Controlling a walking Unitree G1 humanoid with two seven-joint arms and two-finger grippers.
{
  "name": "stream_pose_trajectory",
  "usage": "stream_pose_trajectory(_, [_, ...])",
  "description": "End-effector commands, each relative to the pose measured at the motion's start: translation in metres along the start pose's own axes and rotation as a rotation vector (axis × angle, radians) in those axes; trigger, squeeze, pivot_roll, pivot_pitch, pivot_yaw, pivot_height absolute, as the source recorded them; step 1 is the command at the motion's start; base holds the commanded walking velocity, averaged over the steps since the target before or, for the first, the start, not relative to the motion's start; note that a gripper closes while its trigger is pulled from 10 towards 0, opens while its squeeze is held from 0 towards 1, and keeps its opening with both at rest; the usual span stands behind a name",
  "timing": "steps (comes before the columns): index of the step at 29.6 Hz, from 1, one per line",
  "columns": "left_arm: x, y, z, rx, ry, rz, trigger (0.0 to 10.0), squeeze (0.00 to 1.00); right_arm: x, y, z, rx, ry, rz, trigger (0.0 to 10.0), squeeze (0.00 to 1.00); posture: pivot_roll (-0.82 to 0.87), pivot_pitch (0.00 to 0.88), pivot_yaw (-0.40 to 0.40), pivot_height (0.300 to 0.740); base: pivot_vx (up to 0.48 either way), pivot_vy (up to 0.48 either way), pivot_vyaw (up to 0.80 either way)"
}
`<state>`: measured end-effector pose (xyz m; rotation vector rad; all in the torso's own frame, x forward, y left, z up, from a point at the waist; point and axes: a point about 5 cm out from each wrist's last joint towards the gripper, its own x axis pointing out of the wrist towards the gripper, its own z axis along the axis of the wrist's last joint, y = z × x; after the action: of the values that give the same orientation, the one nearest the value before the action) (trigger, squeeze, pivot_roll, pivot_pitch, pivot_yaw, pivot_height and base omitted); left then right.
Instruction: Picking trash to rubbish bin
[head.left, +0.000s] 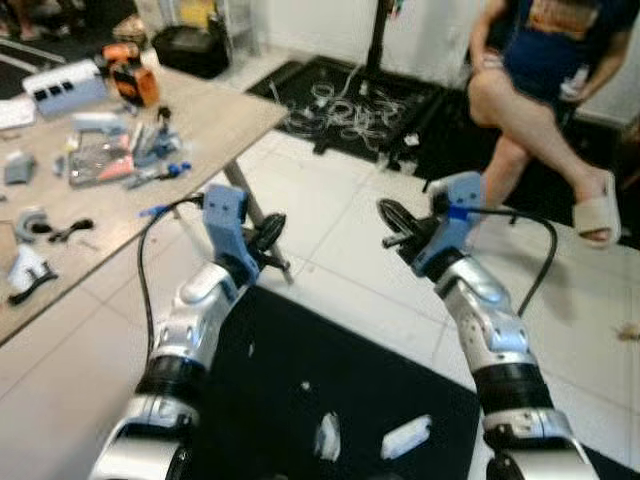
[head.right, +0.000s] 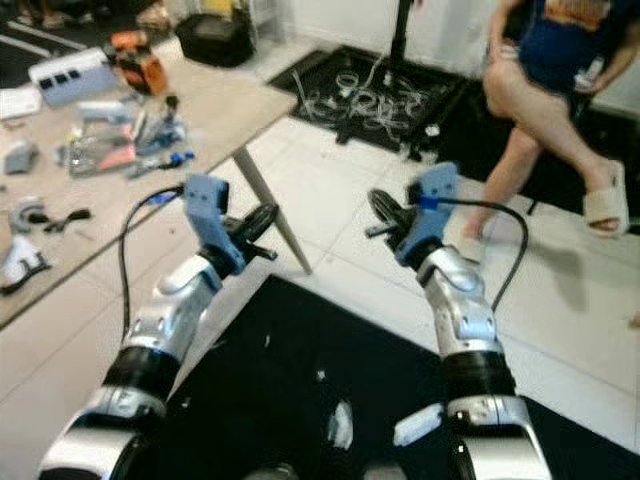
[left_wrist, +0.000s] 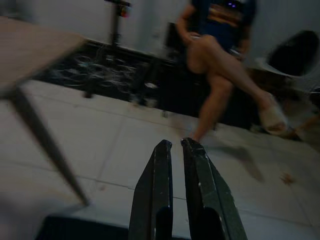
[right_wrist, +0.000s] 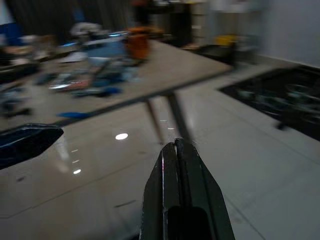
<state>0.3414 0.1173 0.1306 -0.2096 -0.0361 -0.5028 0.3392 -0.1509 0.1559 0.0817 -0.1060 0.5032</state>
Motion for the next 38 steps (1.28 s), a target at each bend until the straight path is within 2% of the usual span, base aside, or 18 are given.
stream_pose_trajectory(1, [-0.0026, 0.0028, -0.0028, -0.003, 0.014, 0.008, 10.0, 0.0, -0.0007, -0.0004, -0.0002, 0.001, -0.003, 0.0, 10.0, 0.0, -0.08, 0.0, 0.021, 0.74, 0.0, 0.0, 0.79])
stream_pose_trajectory(13, [-0.0027, 0.0029, -0.0033, -0.006, 0.014, 0.008, 10.0, 0.0, -0.0011, -0.0005, 0.0005, 0.002, -0.012, -0.002, 10.0, 0.0, -0.08, 0.0, 0.02, 0.74, 0.0, 0.0, 0.27])
stream_pose_trajectory(38, [-0.0023, 0.0025, -0.0027, -0.001, 0.015, 0.009, 10.0, 0.0, -0.0013, -0.0002, 0.0008, -0.005, -0.011, 0.005, 10.0, 0.0, -0.09, 0.0, 0.021, 0.74, 0.0, 0.0, 0.8])
